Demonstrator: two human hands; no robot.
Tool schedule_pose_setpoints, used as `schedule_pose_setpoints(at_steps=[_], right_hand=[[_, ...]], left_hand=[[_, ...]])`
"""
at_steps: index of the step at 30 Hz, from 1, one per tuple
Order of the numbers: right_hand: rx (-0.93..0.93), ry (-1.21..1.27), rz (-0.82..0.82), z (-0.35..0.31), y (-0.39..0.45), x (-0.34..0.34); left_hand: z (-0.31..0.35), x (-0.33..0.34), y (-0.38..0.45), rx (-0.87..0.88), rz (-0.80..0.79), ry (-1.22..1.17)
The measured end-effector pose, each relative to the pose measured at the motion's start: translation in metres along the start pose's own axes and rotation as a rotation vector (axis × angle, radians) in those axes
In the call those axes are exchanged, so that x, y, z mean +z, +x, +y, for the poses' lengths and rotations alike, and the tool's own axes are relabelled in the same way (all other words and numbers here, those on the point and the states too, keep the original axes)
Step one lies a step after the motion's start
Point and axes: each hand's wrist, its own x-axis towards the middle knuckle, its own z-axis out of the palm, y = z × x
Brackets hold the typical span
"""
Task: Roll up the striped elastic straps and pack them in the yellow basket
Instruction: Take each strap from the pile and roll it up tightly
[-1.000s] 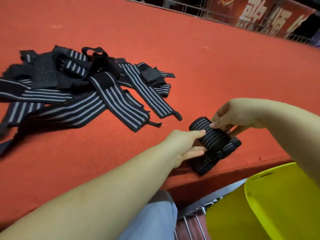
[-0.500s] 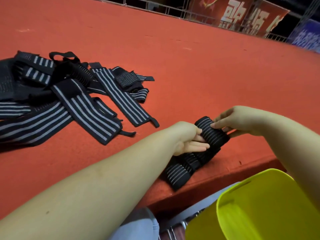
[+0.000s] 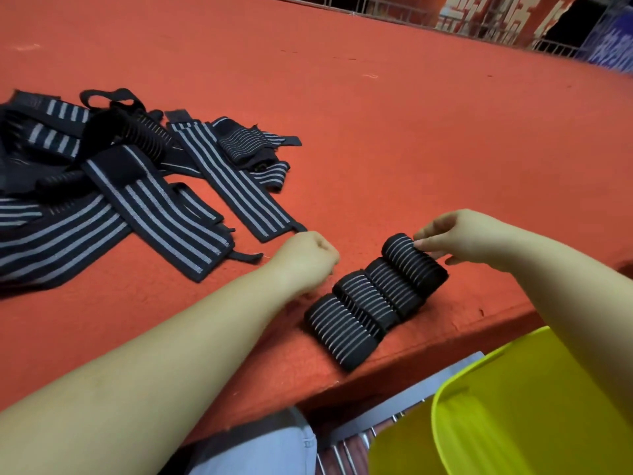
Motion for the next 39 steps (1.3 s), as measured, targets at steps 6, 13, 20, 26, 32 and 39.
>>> schedule_pose_setpoints(at_steps=[6, 13, 20, 26, 32, 39], right_hand=[[-0.279, -0.252, 0.198, -0.021, -0.006, 0.006], [-0.224, -0.345, -0.293, -0.052, -0.043, 0.046], [-0.187, -0.311, -0.328, -0.05, -0.053, 0.077], [-0.184, -0.267, -0.223, -0.05, -0.046, 0.084], [-0.172, -0.204, -0.197, -0.054, -0.039, 0.085], [-0.246, -0.195, -0.075, -0.084, -0.036, 0.079]], left_hand=[[-0.042, -0.022, -0.028, -0.143, -0.101, 0.157], [-0.036, -0.012, -0.045, -0.262, -0.312, -0.039], [-0.032, 0.002, -0.045, -0.221, -0.212, -0.176], [-0.034, -0.003, -0.038, -0.205, -0.101, -0.278], [-0.04, -0.007, -0.033, -0.204, -0.083, -0.304], [-0.051, -0.046, -0.035, -0.185, 0.035, -0.351]])
